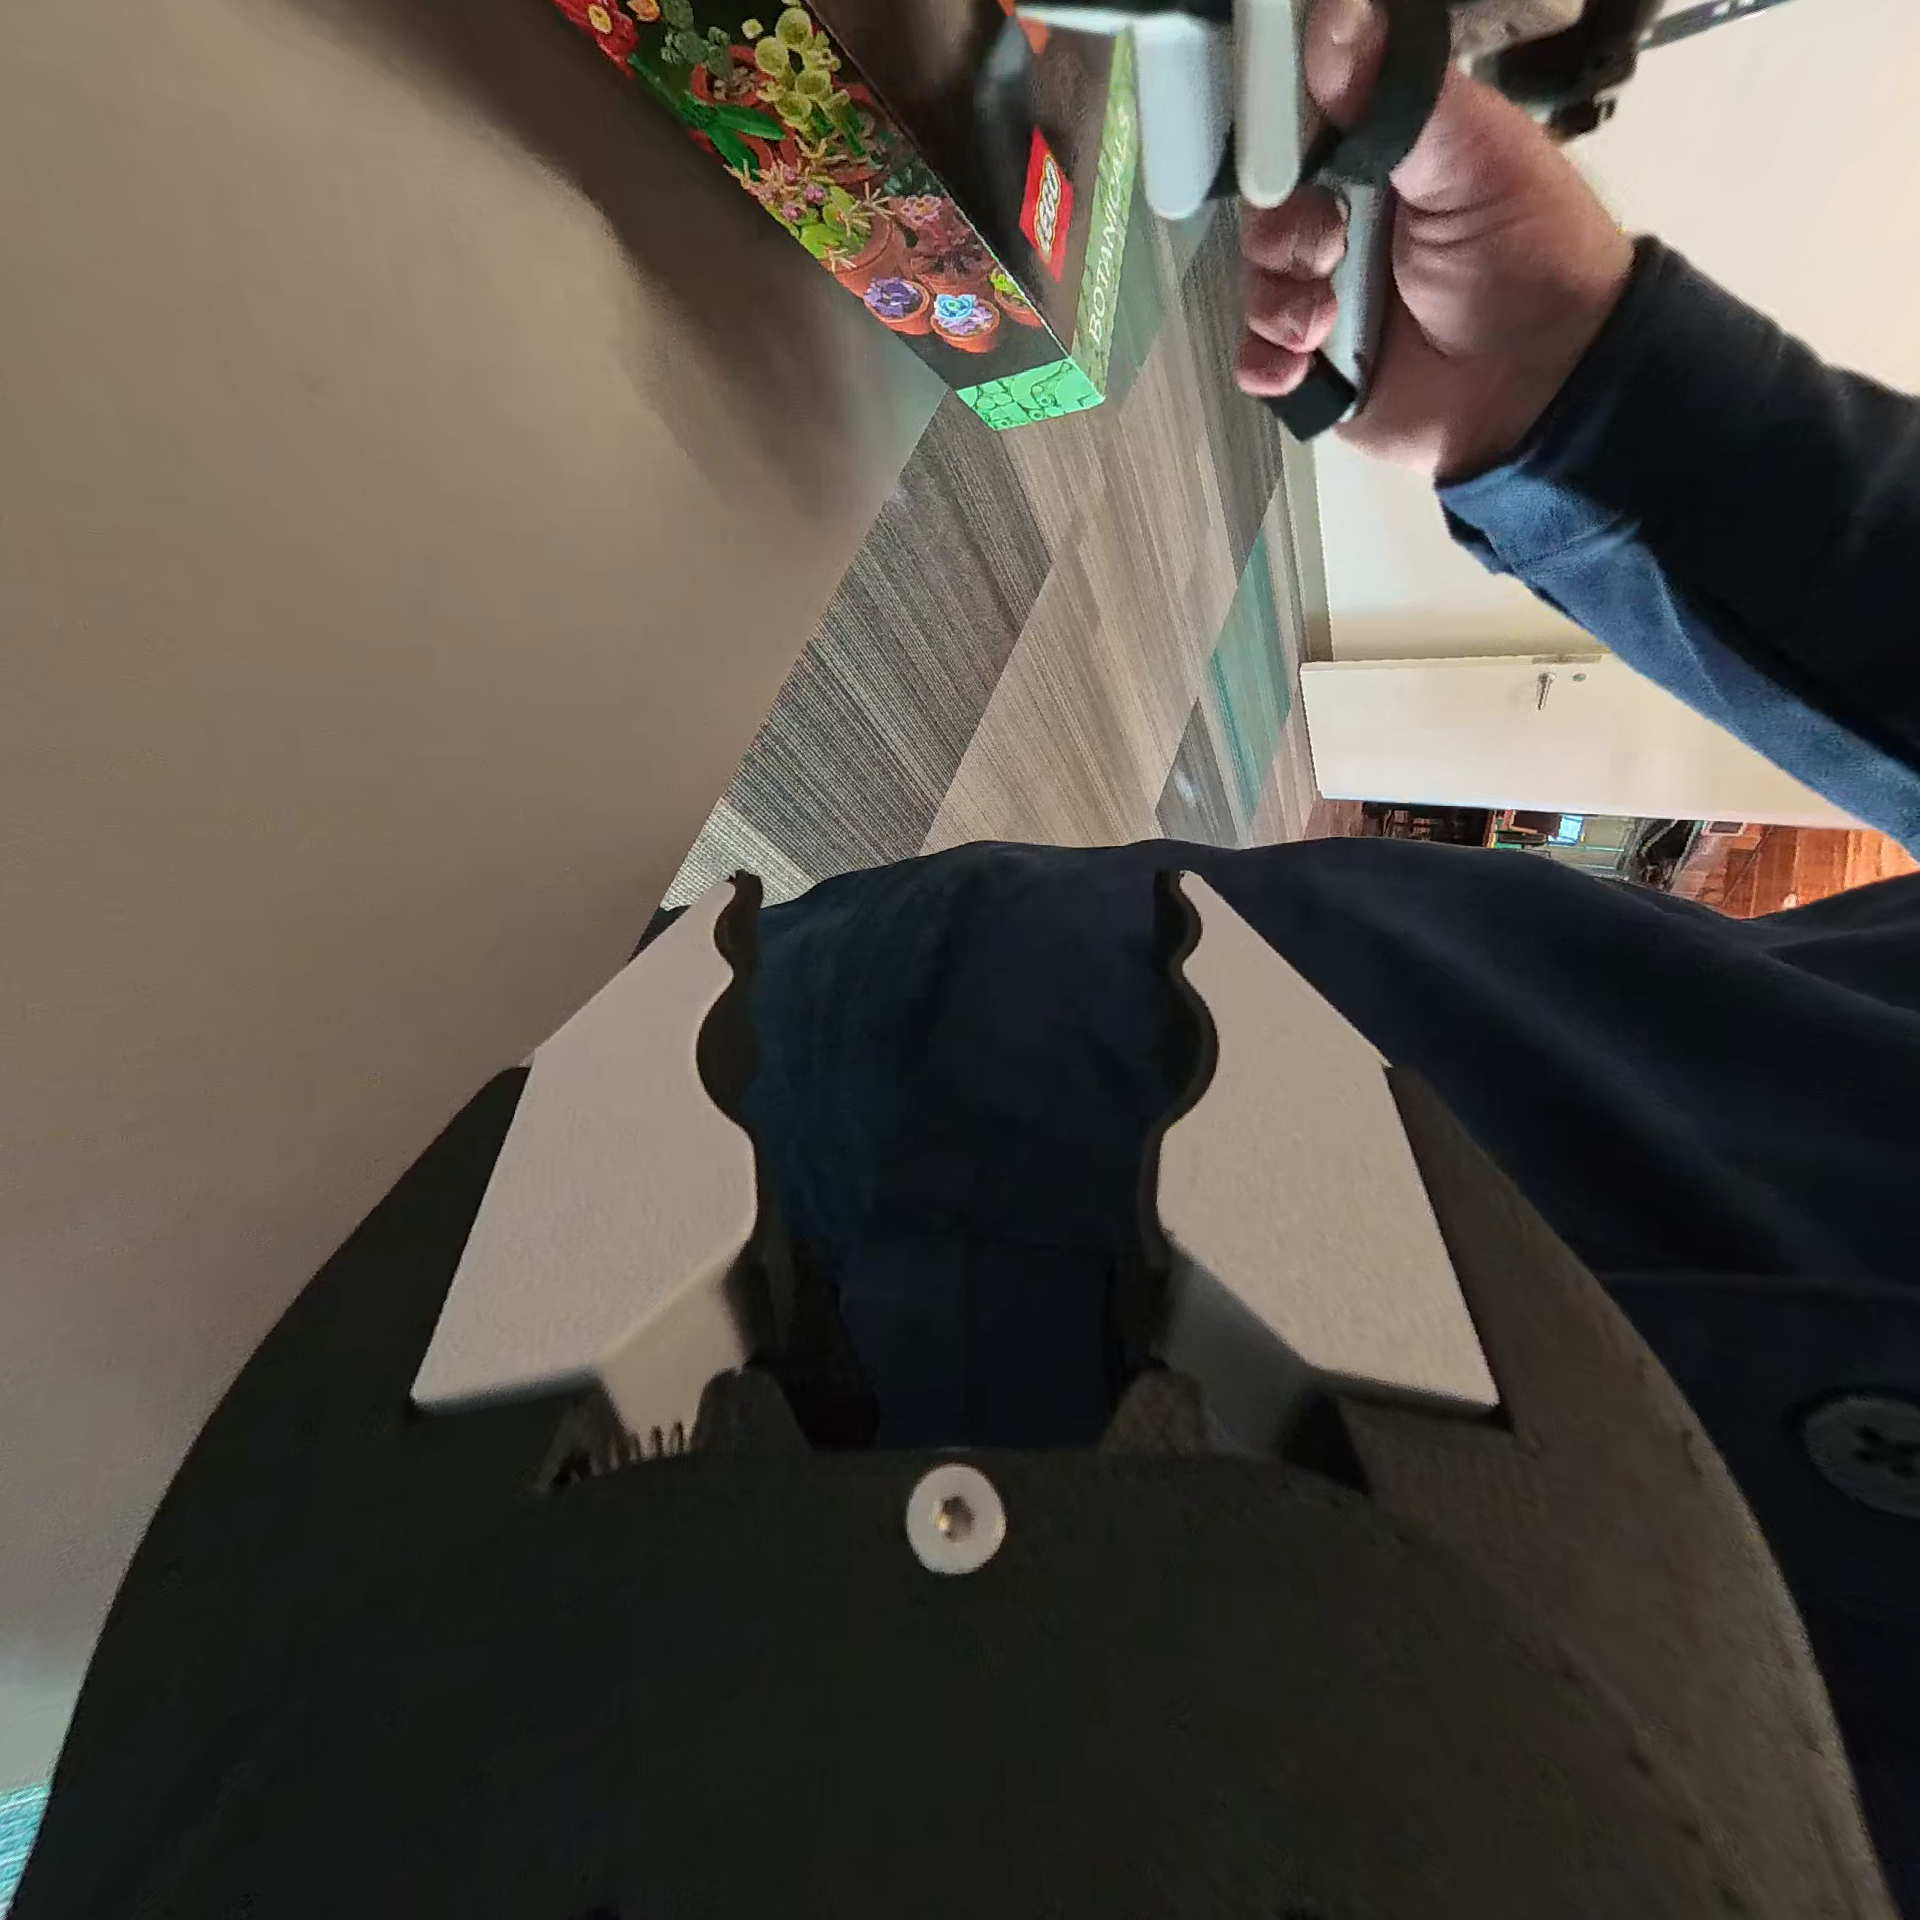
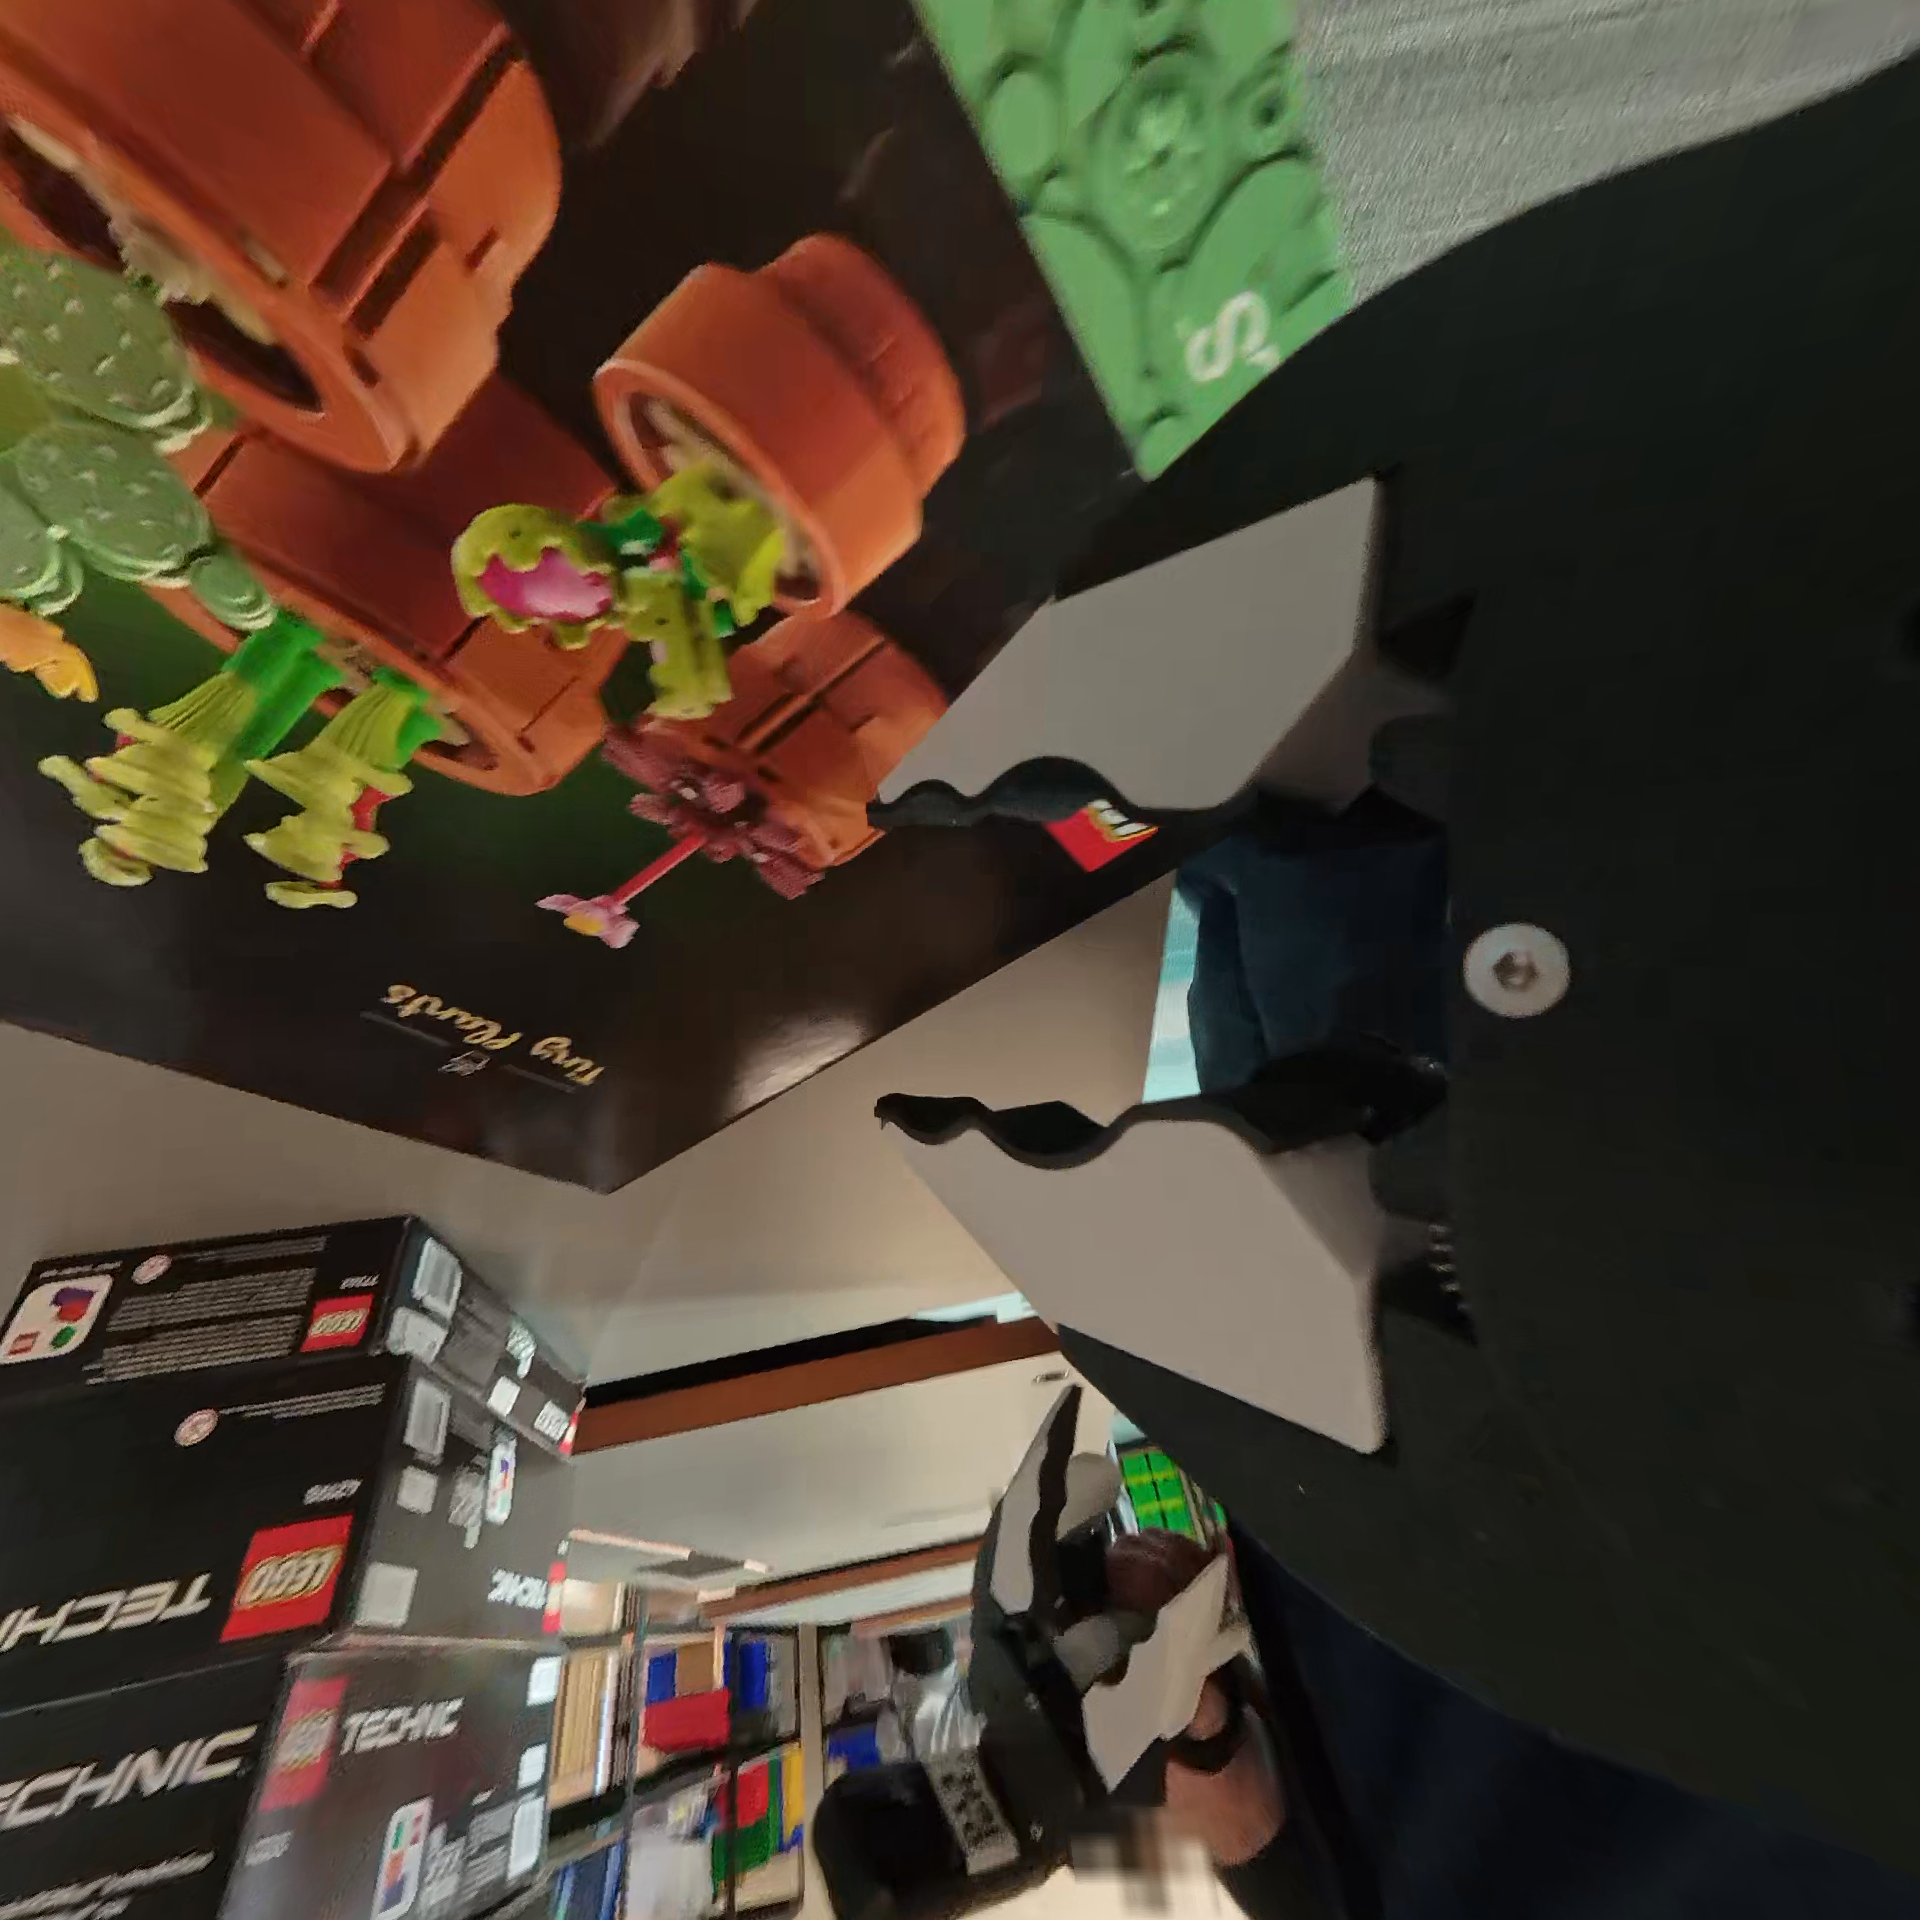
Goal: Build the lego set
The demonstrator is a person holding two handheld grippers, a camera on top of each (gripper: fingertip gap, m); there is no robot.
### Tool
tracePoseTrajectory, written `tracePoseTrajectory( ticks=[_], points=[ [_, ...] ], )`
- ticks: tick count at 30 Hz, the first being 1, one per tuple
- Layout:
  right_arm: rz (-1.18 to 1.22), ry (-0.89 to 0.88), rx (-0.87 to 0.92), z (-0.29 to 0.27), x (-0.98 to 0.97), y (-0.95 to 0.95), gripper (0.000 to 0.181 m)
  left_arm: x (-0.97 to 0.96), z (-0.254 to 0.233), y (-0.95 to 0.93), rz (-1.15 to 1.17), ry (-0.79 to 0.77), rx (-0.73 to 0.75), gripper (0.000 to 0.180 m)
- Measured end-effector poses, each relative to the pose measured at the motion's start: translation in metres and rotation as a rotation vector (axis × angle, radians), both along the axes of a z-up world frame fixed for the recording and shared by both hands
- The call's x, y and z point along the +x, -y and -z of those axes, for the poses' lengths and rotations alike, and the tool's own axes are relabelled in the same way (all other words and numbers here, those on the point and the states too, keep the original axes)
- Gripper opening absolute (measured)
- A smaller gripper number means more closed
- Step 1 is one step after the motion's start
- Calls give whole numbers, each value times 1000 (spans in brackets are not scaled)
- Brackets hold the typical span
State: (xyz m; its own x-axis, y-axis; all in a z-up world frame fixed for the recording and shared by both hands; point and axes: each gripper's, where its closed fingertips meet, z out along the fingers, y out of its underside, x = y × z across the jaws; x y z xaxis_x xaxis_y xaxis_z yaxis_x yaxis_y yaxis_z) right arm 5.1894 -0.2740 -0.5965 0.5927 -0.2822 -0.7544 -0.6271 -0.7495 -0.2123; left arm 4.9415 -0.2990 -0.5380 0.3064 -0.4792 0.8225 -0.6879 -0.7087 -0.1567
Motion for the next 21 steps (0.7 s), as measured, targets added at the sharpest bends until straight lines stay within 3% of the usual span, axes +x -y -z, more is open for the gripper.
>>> tracePoseTrajectory(
  ticks=[4, 12, 17, 21],
  points=[
    [-8, 21, 16, 2, 11, -14, 44, -2, -3, -3, 4, 2, 19, 74],
    [157, 313, -96, 2, 65, 50, 73, -17, -6, -15, -90, 20, 5, 74],
    [181, 151, -169, 24, 34, 81, 81, -19, -2, -11, -95, 22, -41, 73],
    [169, 165, -185, 30, 24, 71, 88, -12, 0, -4, -22, 6, -34, 74]
  ],
)
